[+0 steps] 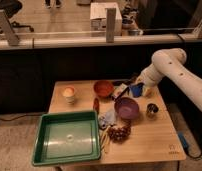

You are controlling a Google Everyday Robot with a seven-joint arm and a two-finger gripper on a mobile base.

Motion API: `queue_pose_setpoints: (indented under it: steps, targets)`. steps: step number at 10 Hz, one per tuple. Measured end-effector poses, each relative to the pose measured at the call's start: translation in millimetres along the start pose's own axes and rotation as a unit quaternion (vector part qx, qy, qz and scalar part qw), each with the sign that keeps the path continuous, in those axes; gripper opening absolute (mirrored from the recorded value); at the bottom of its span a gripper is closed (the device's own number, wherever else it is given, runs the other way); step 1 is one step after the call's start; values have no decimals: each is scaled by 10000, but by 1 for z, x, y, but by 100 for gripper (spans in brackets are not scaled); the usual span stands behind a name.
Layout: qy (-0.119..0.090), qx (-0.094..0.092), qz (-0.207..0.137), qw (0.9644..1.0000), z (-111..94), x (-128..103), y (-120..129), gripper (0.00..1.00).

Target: Place sponge in tray

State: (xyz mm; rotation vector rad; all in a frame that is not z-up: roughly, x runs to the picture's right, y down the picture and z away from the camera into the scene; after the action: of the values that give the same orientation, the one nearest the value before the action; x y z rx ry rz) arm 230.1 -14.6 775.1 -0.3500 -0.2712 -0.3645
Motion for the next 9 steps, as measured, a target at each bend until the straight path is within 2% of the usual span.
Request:
queue_pose_setpoints:
  steps: [2, 4, 7, 9]
  targets:
    - [-26, 17, -42, 10000, 3, -14, -8, 0]
    - [-19, 21, -182, 9998, -1, -15, -5, 0]
    - [-77, 0, -699, 9975, -6, -47, -10, 0]
    - [-120, -34, -1105, 9938, -8, -74, -13, 0]
